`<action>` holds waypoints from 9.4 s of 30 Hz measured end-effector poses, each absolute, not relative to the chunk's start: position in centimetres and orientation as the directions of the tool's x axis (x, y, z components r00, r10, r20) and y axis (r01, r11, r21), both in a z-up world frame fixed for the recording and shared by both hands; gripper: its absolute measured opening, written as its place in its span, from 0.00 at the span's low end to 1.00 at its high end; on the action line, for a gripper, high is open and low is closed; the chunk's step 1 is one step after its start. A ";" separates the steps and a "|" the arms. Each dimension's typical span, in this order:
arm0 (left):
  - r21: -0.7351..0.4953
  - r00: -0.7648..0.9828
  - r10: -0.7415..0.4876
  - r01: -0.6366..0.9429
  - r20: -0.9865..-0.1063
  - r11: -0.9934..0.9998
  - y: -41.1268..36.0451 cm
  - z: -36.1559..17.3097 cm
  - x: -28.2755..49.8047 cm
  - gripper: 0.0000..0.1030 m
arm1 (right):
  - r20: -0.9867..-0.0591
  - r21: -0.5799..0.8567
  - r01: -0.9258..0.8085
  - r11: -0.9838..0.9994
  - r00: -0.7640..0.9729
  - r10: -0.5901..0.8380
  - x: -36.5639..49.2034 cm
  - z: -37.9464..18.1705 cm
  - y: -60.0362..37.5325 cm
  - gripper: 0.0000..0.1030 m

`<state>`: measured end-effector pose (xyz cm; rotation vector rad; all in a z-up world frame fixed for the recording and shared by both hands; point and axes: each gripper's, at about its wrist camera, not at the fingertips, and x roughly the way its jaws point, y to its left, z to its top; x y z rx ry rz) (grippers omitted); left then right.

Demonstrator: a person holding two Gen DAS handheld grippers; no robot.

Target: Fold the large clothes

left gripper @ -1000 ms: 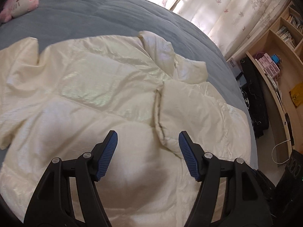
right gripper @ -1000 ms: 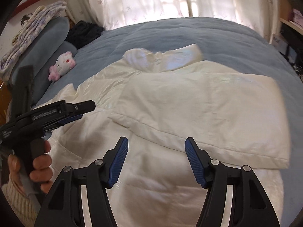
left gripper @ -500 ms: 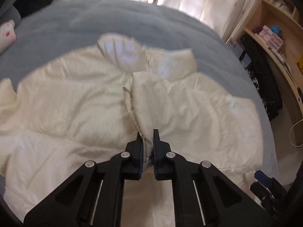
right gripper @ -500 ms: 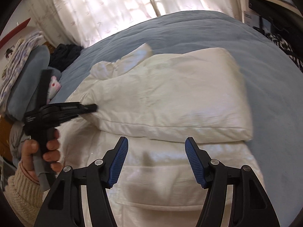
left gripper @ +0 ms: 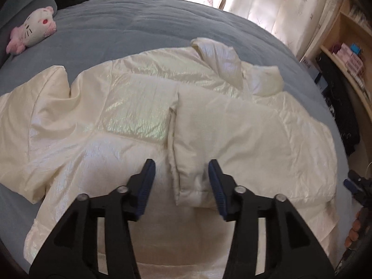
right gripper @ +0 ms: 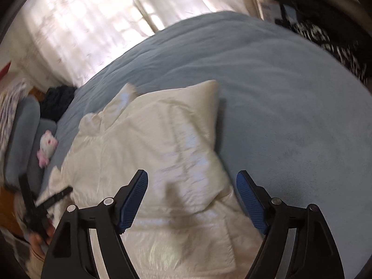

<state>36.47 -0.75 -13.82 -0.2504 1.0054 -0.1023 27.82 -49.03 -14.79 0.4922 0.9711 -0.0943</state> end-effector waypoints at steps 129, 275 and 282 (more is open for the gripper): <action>-0.214 0.721 0.000 -0.206 -0.693 0.955 22.4 -1.8 9.1 0.78 | -0.696 0.054 -0.231 0.971 0.689 0.202 8.5 2.8 -2.3 0.78; -0.063 0.589 0.042 -0.157 -0.807 0.986 9.6 -12.9 35.3 0.72 | -0.849 0.078 0.104 0.992 0.528 0.011 36.7 -11.0 -24.0 0.18; -0.050 0.561 0.040 -0.144 -0.827 0.988 9.6 -13.4 36.5 0.72 | -0.831 0.189 0.190 0.963 0.553 0.054 34.5 -11.1 -28.1 0.60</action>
